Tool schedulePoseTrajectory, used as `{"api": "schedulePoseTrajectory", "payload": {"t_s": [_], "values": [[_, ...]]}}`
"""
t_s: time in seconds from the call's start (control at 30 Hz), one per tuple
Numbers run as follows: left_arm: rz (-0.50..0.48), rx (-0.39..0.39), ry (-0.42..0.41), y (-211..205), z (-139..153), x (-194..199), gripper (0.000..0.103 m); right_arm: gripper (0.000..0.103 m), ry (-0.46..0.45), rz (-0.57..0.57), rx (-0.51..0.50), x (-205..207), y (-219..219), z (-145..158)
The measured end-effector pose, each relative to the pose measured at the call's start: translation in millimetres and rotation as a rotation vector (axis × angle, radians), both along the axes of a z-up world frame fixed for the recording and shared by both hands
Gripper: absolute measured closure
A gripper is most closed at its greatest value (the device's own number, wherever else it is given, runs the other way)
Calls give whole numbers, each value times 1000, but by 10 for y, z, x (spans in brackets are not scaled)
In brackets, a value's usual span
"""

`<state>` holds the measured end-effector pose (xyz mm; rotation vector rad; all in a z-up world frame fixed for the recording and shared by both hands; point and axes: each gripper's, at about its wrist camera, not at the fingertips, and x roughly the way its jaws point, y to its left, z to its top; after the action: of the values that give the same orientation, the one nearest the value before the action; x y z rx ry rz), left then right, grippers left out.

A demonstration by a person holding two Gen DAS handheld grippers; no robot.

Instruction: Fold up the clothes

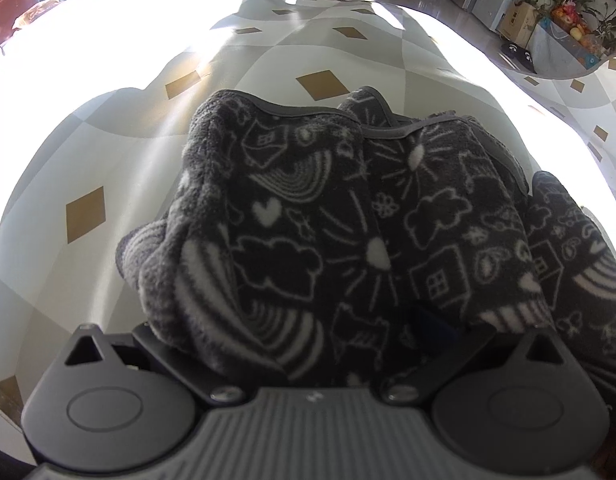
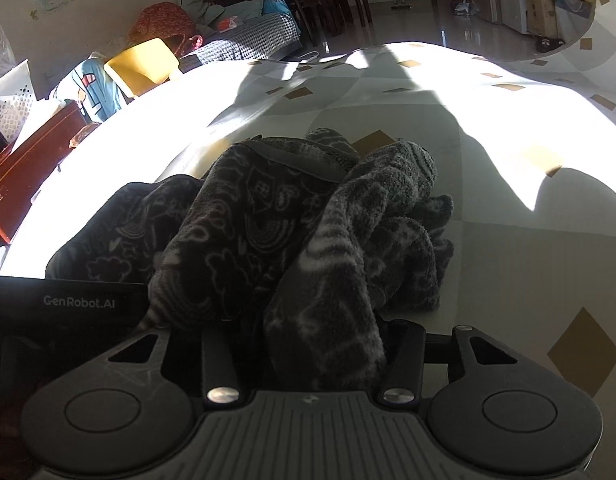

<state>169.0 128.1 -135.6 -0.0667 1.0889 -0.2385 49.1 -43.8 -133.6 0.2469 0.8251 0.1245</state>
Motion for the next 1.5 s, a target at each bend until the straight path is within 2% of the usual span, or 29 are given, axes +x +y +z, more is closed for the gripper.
{"api": "schedulePoseTrajectory", "payload": {"t_s": [0.1, 0.17, 0.23, 0.3, 0.47, 0.77, 1.0, 1.5], "values": [[-23, -23, -4, 10, 22, -28, 6, 59, 10, 11, 51, -5, -31, 2], [-36, -42, -5, 17, 44, -55, 16, 61, 6, 24, 79, -31, -41, 22], [-46, -50, -8, 17, 65, -71, 24, 62, -10, 44, 78, -59, -23, 56], [-54, -53, -11, 14, 82, -81, 25, 62, -19, 59, 48, -72, 31, 96], [-96, -34, -39, -45, 147, -140, 40, 64, -18, 67, 47, -132, 59, 149], [-130, -20, -69, -113, 268, -270, 47, 65, -43, 86, 11, -247, 104, 244], [-124, -43, -79, -106, 337, -341, 49, 65, -62, 91, 8, -304, 118, 313], [-122, -31, -116, -126, 463, -391, 50, 65, -118, 103, 3, -391, 130, 457]]}}
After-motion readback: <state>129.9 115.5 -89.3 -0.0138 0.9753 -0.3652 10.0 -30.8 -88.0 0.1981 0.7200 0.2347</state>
